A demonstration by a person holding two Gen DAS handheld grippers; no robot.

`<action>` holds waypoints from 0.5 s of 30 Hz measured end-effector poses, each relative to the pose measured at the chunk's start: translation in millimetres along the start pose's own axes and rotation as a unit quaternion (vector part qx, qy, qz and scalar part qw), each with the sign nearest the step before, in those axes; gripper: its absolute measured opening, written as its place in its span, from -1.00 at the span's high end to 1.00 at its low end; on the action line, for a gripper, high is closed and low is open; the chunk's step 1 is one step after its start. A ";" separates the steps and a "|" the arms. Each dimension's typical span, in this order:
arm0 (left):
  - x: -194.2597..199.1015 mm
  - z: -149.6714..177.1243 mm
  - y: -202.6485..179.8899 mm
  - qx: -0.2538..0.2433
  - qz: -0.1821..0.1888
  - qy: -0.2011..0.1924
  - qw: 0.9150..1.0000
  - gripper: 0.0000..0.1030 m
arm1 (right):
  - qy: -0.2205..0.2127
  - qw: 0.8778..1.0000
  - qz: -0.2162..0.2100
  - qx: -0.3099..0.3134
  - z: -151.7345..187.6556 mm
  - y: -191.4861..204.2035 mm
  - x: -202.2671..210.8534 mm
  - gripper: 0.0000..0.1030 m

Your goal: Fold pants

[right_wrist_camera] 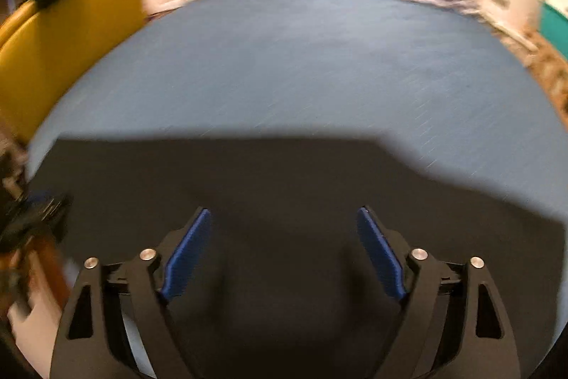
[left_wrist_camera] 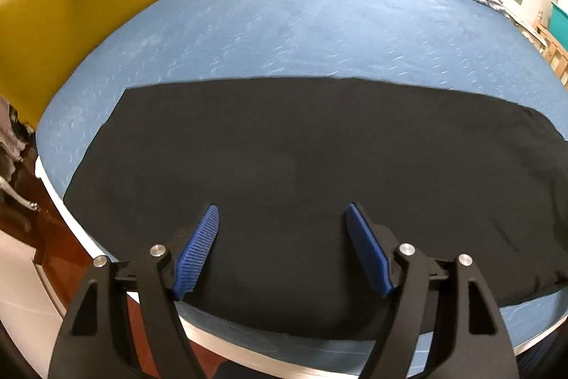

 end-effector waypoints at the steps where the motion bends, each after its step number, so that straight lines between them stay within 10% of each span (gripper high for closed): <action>1: -0.4 2.5 8.2 0.000 -0.010 -0.002 1.000 -0.55 | 0.004 1.000 -0.002 0.007 15.5 8.8 0.1 -0.57; 11: 11.8 -6.0 124.8 0.073 -0.101 -0.022 0.992 -0.57 | 0.031 0.994 0.101 -0.008 91.4 -15.5 21.4 -0.69; 15: 31.6 -18.8 105.0 0.058 -0.025 -0.059 0.996 -0.56 | -0.004 0.996 0.092 -0.016 68.9 -3.9 33.6 -0.70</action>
Point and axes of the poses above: each gripper's, at about its wrist camera, not at the fingertips, and x roughly against the way its jaws point, y to its left, z to its underside, the point moved 10 cm from there along -x, roughly the way its jaws point, and after that the axes turned 7 degrees about z, right-handed, at the moved point
